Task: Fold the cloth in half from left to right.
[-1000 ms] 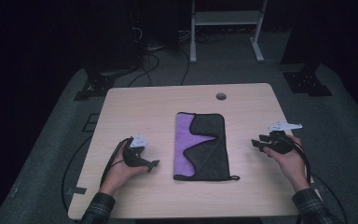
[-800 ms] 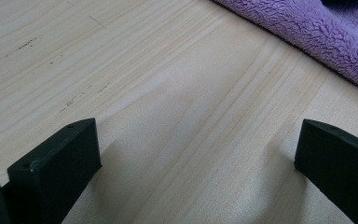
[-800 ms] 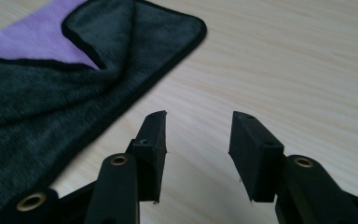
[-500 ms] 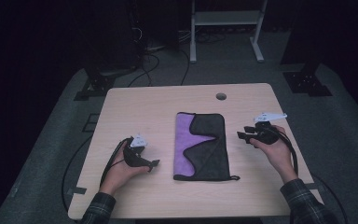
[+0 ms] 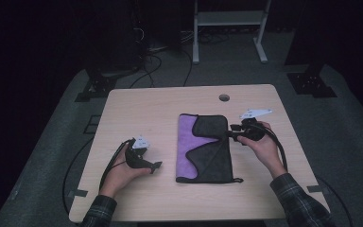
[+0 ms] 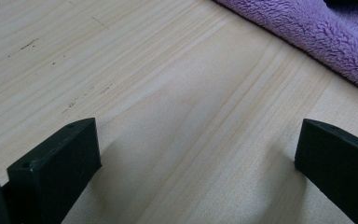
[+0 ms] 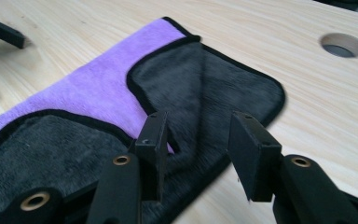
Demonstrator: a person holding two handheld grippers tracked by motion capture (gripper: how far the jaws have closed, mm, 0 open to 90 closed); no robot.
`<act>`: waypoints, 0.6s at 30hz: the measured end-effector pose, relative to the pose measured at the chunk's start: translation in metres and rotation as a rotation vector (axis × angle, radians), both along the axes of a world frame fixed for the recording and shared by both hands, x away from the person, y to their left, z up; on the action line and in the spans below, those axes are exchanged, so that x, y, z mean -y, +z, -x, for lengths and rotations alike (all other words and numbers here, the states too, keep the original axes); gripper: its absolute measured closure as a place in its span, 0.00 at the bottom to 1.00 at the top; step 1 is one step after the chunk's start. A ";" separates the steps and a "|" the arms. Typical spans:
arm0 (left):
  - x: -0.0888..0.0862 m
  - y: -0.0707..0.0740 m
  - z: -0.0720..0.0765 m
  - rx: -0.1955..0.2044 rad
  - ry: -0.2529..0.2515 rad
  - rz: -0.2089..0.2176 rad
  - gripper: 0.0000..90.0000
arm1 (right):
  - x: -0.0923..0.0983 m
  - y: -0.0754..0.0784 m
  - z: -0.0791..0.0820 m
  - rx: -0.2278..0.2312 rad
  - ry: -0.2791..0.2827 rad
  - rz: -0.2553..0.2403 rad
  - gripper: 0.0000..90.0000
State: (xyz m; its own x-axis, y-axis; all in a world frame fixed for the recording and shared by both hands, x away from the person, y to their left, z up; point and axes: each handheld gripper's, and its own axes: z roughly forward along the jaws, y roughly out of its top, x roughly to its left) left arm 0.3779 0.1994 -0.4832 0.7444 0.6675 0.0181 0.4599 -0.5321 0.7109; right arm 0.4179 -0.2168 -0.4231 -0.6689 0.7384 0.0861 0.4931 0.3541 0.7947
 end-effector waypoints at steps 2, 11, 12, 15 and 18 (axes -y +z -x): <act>0.000 0.000 0.000 0.000 0.002 0.004 0.00 | -0.009 0.000 -0.004 0.003 0.015 -0.005 0.64; 0.000 0.000 0.000 0.000 0.001 0.002 0.00 | -0.044 -0.003 -0.018 -0.003 0.067 0.001 0.65; 0.000 0.000 0.000 0.000 0.001 0.001 0.00 | -0.048 -0.004 -0.020 -0.002 0.074 0.005 0.65; 0.000 0.000 0.000 0.001 0.001 0.000 0.00 | -0.058 -0.007 -0.024 -0.002 0.092 0.010 0.66; 0.000 0.000 0.000 0.000 0.001 0.001 0.00 | -0.069 -0.012 -0.028 -0.009 0.106 0.013 0.70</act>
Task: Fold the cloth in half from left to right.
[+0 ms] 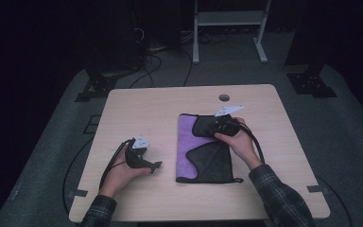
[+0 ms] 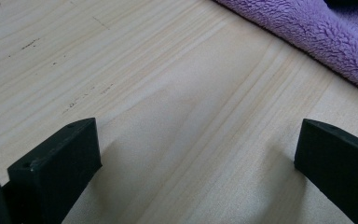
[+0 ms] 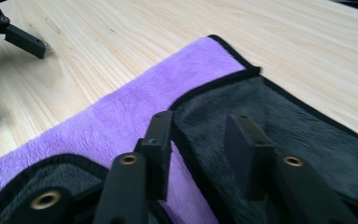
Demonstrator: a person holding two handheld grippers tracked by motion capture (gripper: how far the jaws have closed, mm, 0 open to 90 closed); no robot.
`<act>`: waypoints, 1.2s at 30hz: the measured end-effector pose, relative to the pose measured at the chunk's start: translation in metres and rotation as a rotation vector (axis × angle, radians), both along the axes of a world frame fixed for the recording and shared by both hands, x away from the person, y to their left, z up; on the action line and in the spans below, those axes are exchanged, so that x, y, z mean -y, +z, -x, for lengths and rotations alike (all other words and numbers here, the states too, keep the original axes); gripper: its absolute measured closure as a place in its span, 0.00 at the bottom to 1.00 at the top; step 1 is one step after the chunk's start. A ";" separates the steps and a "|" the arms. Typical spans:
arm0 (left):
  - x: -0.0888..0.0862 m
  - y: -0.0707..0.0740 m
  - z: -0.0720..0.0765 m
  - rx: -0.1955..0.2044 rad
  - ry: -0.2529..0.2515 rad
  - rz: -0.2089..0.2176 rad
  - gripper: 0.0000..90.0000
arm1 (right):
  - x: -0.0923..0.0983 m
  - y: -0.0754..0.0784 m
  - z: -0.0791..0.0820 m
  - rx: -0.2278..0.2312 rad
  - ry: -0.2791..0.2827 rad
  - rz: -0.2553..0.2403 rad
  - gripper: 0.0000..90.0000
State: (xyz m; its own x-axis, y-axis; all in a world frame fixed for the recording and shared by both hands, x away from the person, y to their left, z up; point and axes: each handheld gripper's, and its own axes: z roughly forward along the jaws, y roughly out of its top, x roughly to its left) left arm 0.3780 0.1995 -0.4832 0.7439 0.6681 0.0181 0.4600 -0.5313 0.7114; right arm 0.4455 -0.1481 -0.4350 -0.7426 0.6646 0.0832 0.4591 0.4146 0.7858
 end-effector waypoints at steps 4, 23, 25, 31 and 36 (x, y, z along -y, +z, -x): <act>0.000 0.000 0.000 0.000 0.000 0.000 0.00 | -0.013 -0.008 -0.004 -0.008 0.025 0.022 0.72; 0.000 0.000 0.000 -0.002 0.001 0.001 0.00 | -0.050 -0.035 -0.022 0.017 0.046 0.137 0.83; 0.000 0.000 0.000 -0.002 0.001 0.001 0.00 | -0.050 -0.034 -0.022 0.022 0.037 0.138 0.91; 0.000 0.000 0.000 -0.002 0.001 0.002 0.00 | -0.047 -0.026 -0.022 0.028 0.016 0.117 0.94; 0.000 0.000 0.000 -0.001 0.000 0.002 0.00 | -0.035 -0.010 -0.026 0.056 -0.024 0.094 0.94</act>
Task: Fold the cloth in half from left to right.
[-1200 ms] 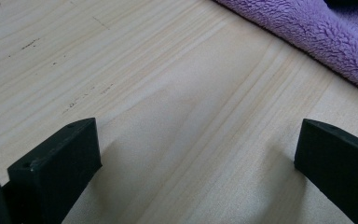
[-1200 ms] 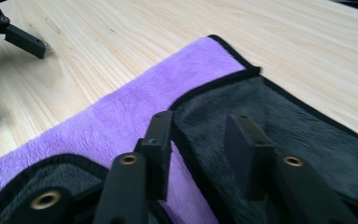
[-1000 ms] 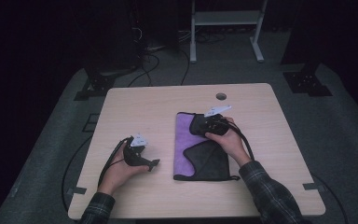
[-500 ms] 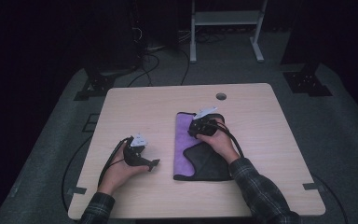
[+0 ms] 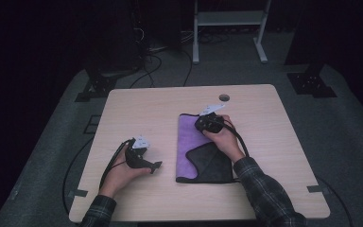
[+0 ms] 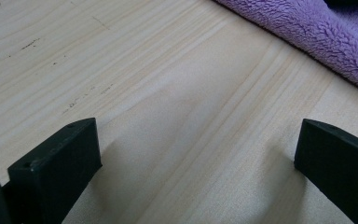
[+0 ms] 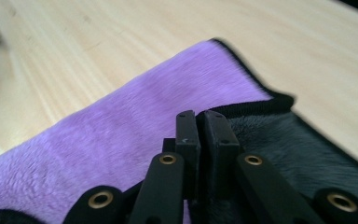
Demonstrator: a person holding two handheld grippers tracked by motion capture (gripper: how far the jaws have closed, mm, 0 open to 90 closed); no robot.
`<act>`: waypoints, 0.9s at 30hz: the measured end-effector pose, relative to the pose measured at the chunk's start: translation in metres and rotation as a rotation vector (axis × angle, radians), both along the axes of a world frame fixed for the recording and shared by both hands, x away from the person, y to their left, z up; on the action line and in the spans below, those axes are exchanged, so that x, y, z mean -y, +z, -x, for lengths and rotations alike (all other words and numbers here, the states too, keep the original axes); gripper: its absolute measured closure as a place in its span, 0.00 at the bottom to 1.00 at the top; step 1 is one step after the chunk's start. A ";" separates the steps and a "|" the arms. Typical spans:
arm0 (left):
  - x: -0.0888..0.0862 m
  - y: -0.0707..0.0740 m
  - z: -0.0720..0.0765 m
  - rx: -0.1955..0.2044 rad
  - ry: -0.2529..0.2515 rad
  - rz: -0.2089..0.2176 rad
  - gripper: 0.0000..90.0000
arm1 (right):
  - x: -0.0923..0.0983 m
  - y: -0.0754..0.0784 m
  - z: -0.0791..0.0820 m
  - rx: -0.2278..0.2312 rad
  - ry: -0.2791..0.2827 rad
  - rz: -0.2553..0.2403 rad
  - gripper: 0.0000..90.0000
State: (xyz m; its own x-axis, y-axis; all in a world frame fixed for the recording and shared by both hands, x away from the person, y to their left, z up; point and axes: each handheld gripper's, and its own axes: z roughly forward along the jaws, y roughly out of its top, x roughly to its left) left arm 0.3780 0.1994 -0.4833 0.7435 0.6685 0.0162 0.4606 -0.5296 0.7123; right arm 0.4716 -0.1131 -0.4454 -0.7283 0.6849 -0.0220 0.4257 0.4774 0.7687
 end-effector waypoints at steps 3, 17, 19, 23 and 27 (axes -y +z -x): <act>0.000 0.000 0.000 0.002 0.001 0.001 0.00 | 0.011 0.007 -0.004 0.002 -0.033 -0.032 0.94; 0.000 0.000 0.000 0.002 0.003 0.001 0.00 | 0.060 0.016 -0.025 0.013 -0.173 -0.060 0.94; 0.000 0.000 0.000 0.002 0.003 0.001 0.00 | 0.065 0.013 -0.029 0.011 -0.194 -0.060 0.94; 0.000 0.000 0.000 0.002 0.003 0.001 0.00 | 0.075 0.004 -0.036 0.009 -0.232 -0.041 0.94; 0.000 0.000 0.000 0.002 0.003 0.001 0.00 | 0.082 -0.007 -0.043 -0.002 -0.258 -0.011 0.92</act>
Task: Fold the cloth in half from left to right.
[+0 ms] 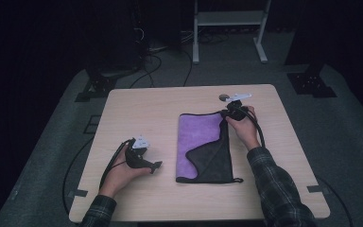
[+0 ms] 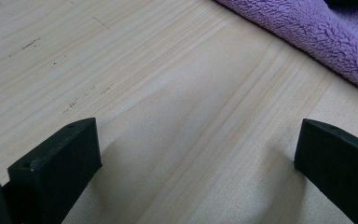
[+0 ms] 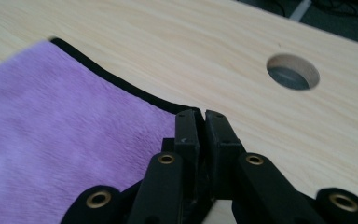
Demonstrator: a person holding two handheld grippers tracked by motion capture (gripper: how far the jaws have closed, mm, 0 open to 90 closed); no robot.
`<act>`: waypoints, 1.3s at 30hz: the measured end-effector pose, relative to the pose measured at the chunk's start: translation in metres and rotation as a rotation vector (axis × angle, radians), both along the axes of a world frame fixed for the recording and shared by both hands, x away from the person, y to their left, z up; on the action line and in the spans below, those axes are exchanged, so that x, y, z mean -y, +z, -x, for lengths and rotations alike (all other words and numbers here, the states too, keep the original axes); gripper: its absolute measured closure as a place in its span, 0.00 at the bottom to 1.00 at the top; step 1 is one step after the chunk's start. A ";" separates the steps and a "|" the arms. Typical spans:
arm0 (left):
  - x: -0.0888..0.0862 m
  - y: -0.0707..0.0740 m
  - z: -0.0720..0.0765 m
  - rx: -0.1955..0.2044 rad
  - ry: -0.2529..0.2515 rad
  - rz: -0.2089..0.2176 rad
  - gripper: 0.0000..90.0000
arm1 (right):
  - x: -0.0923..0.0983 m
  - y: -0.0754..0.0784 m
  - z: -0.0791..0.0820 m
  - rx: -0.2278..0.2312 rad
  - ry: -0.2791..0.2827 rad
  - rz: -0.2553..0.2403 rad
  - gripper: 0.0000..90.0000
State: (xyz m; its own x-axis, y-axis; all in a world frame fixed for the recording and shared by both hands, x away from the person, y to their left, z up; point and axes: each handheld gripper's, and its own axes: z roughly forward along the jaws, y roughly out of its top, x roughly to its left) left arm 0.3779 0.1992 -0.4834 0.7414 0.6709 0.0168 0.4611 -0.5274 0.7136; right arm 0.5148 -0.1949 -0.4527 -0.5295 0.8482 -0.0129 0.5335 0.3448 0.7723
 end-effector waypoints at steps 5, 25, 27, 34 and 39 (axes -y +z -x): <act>0.000 0.000 0.000 0.000 0.000 0.000 0.00 | 0.004 -0.012 -0.005 -0.020 -0.034 0.053 0.88; 0.000 0.000 0.000 -0.003 0.001 -0.003 0.00 | 0.005 0.027 0.052 0.000 0.109 -0.092 0.78; 0.000 0.000 0.000 -0.003 0.002 -0.003 0.00 | 0.004 0.027 0.060 0.001 0.130 -0.109 0.77; 0.001 0.000 0.000 -0.003 0.006 0.001 0.00 | -0.010 0.024 0.088 -0.002 0.197 -0.102 0.73; 0.000 0.000 0.000 -0.003 0.004 -0.002 0.00 | -0.028 0.016 0.109 -0.016 0.266 -0.094 0.62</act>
State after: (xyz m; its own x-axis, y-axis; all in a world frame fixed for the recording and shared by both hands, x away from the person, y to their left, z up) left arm 0.3777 0.1988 -0.4831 0.7388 0.6738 0.0159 0.4656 -0.5273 0.7107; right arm 0.4053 -0.1664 -0.4365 -0.7333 0.6762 0.0700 0.4465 0.4014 0.7997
